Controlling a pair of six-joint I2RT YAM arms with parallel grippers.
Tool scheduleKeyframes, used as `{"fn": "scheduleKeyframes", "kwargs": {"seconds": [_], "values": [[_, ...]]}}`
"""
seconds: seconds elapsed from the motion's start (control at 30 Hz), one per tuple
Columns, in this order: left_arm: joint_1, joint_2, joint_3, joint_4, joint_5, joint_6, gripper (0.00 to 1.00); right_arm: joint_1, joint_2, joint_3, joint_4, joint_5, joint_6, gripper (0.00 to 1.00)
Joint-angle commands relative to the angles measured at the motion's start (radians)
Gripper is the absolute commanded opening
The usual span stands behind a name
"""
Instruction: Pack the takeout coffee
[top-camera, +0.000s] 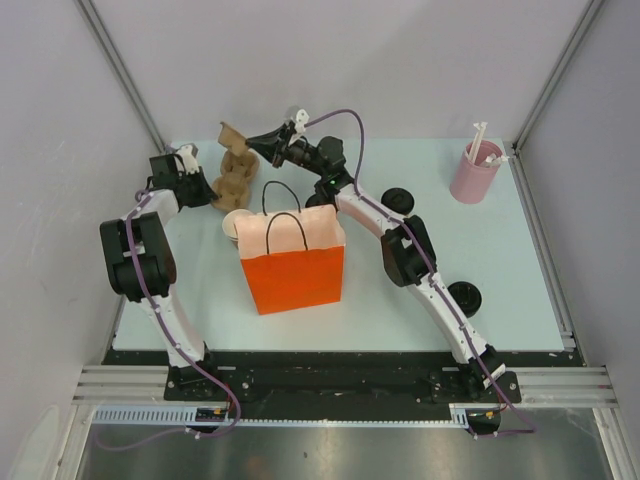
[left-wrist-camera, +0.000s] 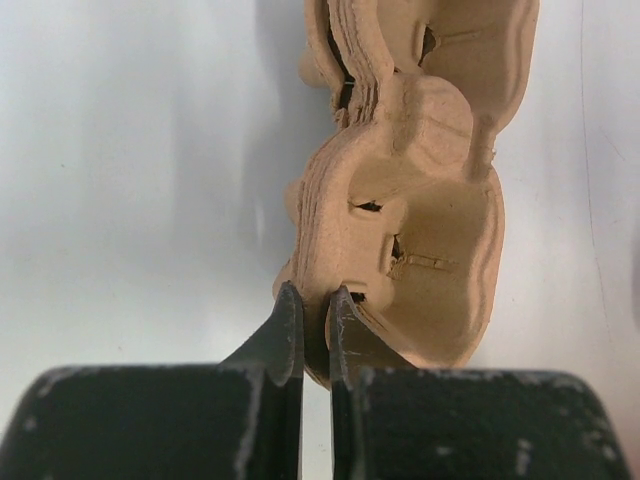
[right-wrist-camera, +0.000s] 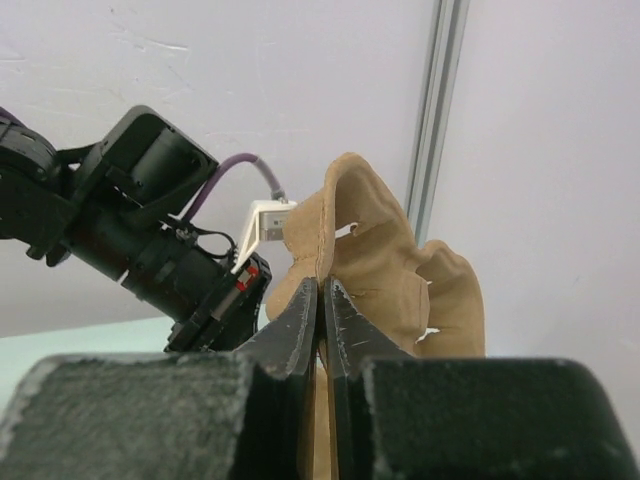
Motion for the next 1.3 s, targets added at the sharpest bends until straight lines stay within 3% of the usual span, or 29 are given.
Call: {"fn": "scheduleKeyframes", "kwargs": {"seconds": [0.0,0.23,0.3,0.33,0.43,0.53,0.93,1.27], "values": [[0.018,0.017,-0.018,-0.044,0.000,-0.053,0.00,-0.008,-0.127,-0.001,0.132,0.030,0.063,0.00],[0.040,0.033,0.002,-0.044,-0.003,-0.110,0.01,-0.014,-0.334,-0.210,0.134,0.131,0.011,0.00],[0.040,0.040,0.011,-0.042,-0.008,-0.110,0.13,-0.012,-0.394,-0.257,0.112,0.166,-0.022,0.00],[0.040,0.042,0.012,-0.042,-0.015,-0.110,0.27,-0.014,-0.410,-0.271,0.086,0.177,-0.030,0.00],[0.043,0.028,0.015,-0.045,-0.025,-0.102,0.50,-0.016,-0.466,-0.305,0.026,0.211,-0.076,0.00],[0.043,-0.002,0.018,-0.044,-0.025,-0.091,0.57,-0.014,-0.529,-0.343,-0.044,0.267,-0.133,0.00],[0.038,-0.104,0.040,-0.086,-0.109,0.034,0.77,0.055,-0.821,-0.541,-0.320,0.491,-0.417,0.00],[0.029,-0.212,0.042,-0.174,-0.147,0.169,0.82,0.156,-1.127,-0.683,-0.644,0.789,-0.593,0.00]]}}
